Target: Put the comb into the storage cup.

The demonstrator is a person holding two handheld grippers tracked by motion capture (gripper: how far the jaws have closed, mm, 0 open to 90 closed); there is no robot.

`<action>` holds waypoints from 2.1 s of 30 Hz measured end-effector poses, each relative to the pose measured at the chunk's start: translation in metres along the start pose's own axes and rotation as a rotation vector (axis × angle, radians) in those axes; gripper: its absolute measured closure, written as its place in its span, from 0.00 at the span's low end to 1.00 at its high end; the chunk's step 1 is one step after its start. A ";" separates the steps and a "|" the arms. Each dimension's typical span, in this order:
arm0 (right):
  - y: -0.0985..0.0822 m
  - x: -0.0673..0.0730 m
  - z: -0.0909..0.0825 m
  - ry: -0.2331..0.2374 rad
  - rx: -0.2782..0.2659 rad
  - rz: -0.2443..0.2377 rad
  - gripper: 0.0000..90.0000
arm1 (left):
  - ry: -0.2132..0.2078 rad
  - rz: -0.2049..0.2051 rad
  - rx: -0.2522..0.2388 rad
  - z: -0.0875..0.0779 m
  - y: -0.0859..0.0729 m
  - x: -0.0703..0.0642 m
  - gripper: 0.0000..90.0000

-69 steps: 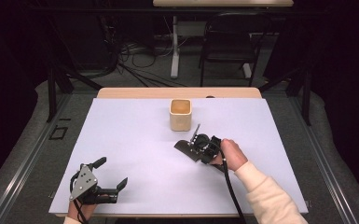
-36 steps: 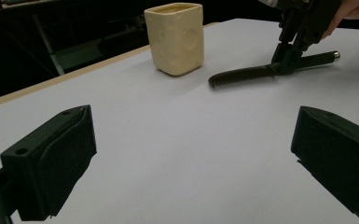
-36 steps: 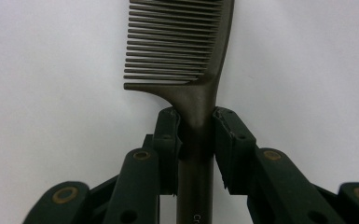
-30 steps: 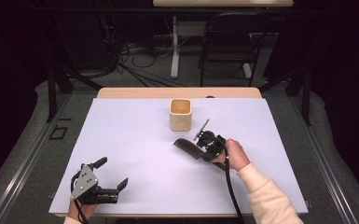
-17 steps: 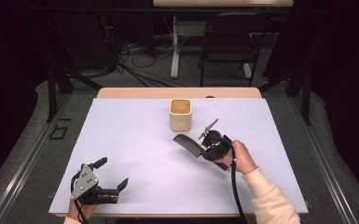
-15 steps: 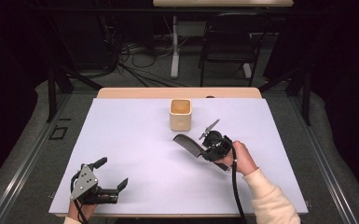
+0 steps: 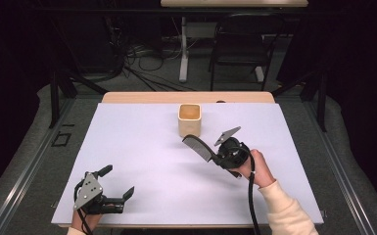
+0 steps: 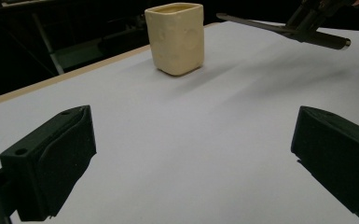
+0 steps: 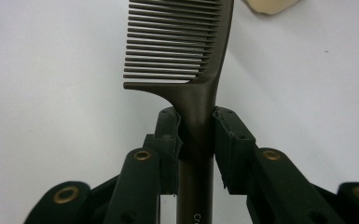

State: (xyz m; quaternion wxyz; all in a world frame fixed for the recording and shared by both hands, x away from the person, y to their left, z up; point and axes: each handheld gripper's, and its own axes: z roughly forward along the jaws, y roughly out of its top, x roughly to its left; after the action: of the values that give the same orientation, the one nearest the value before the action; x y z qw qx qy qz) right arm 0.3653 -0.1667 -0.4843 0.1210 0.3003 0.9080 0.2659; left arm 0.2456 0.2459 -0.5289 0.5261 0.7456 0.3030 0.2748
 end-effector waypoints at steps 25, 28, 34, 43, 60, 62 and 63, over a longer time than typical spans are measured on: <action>-0.008 -0.002 -0.018 -0.007 -0.093 0.037 0.80 | -0.001 -0.001 0.004 0.000 0.000 -0.001 0.00; -0.008 -0.003 -0.018 -0.004 -0.100 0.044 0.80 | 0.001 0.000 0.004 0.000 0.000 -0.001 0.00; -0.008 -0.004 -0.022 0.002 -0.116 0.047 0.80 | 0.001 -0.001 0.003 0.000 0.000 -0.001 0.00; -0.008 -0.006 -0.023 0.001 -0.137 0.055 0.80 | 0.000 -0.002 0.005 0.001 0.000 -0.001 0.00; -0.009 -0.009 -0.030 -0.010 -0.210 0.079 0.80 | 0.003 0.002 0.004 0.000 0.000 -0.001 0.00; -0.008 -0.010 -0.031 -0.014 -0.218 0.088 0.80 | 0.003 0.000 0.004 0.000 0.000 -0.001 0.00; -0.008 -0.010 -0.031 -0.016 -0.221 0.088 0.80 | 0.003 0.002 0.005 0.000 0.000 -0.001 0.00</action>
State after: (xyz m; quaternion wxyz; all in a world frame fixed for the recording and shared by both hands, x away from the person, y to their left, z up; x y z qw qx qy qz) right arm 0.3577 -0.1913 -0.4624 0.1489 0.3269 0.8581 0.3670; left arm 0.2453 0.2451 -0.5288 0.5235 0.7468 0.3038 0.2757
